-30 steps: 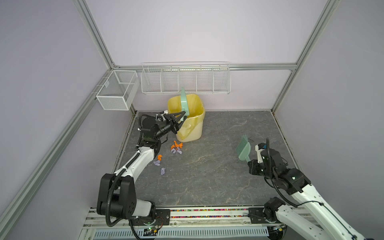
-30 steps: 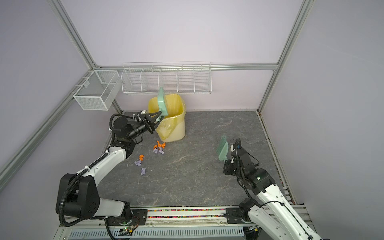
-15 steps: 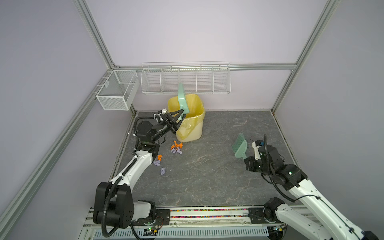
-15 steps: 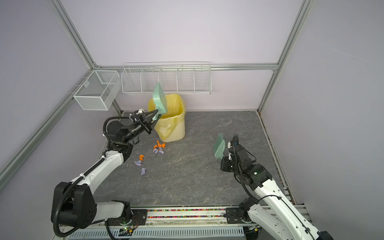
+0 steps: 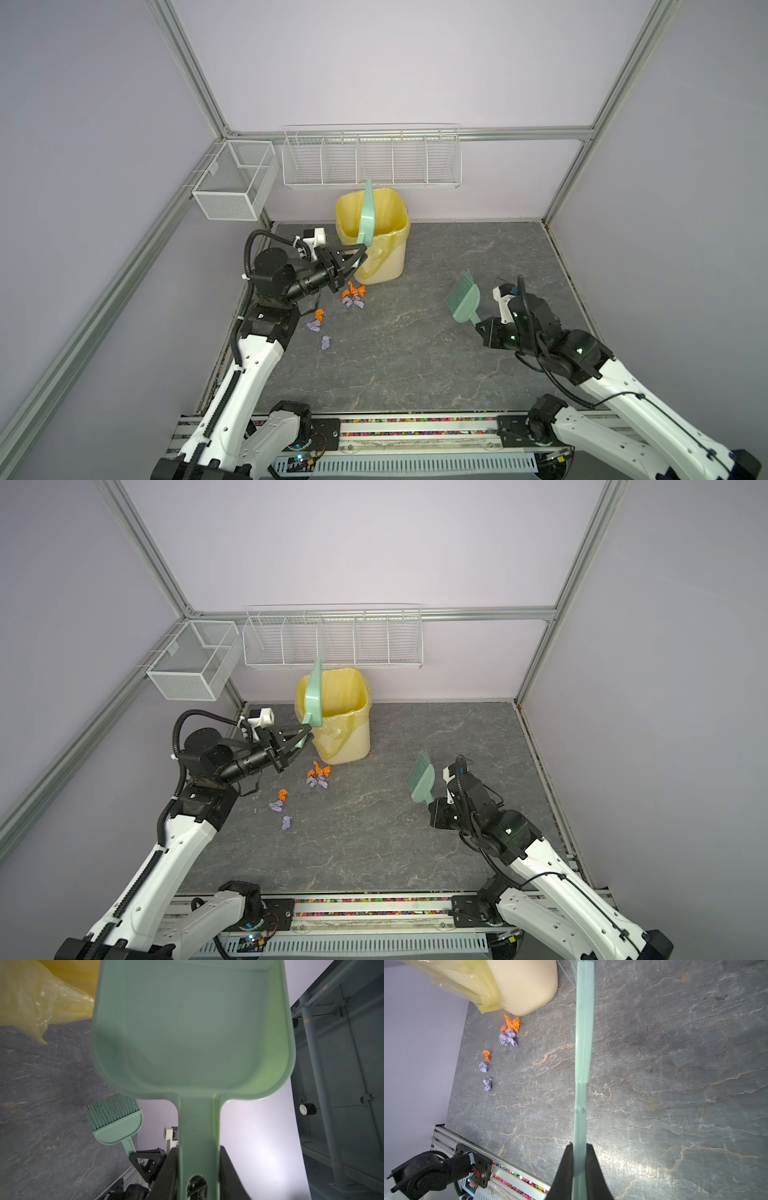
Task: Sweep away the paper scraps from the table
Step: 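Lower the empty dustpan by the scraps with the left gripper while the right nears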
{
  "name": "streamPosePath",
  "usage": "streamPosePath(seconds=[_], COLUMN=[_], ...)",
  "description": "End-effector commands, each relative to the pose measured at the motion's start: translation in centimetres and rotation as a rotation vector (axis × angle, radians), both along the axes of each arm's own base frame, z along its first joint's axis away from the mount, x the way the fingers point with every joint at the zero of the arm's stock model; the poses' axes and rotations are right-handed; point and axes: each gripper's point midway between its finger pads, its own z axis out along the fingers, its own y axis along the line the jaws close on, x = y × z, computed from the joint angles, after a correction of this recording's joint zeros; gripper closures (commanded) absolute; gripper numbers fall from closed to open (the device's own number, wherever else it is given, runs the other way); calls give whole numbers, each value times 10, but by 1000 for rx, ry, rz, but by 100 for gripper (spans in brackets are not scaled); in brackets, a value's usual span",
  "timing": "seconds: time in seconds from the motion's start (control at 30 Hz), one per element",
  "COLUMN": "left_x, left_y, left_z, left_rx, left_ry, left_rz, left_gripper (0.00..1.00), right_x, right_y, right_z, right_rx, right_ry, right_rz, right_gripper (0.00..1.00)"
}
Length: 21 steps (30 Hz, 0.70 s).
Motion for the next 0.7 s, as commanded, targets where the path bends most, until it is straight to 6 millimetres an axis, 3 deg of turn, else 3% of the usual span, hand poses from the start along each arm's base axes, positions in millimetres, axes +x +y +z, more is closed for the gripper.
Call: streamPosePath(seconds=[0.0, 0.2, 0.37, 0.53, 0.57, 0.67], left_x=[-25, -51, -63, -79, -82, -87], left_y=[2, 8, 31, 46, 51, 60], left_z=[-18, -41, -74, -93, -99, -116], left_rx=[114, 332, 560, 611, 633, 701], left_ry=[-22, -51, -30, -11, -1, 30], left_rz=[-4, -2, 61, 99, 109, 117], left_gripper=[100, 100, 100, 100, 100, 100], right_x=[0, 0, 2, 3, 6, 11], right_y=[12, 29, 54, 69, 71, 73], right_z=[12, 22, 20, 11, 22, 27], right_rx=[63, 126, 128, 63, 69, 67], right_ry=[0, -26, -17, -17, -43, -70], right_rz=[-17, 4, 93, 165, 169, 171], right_gripper=[93, 93, 93, 93, 93, 93])
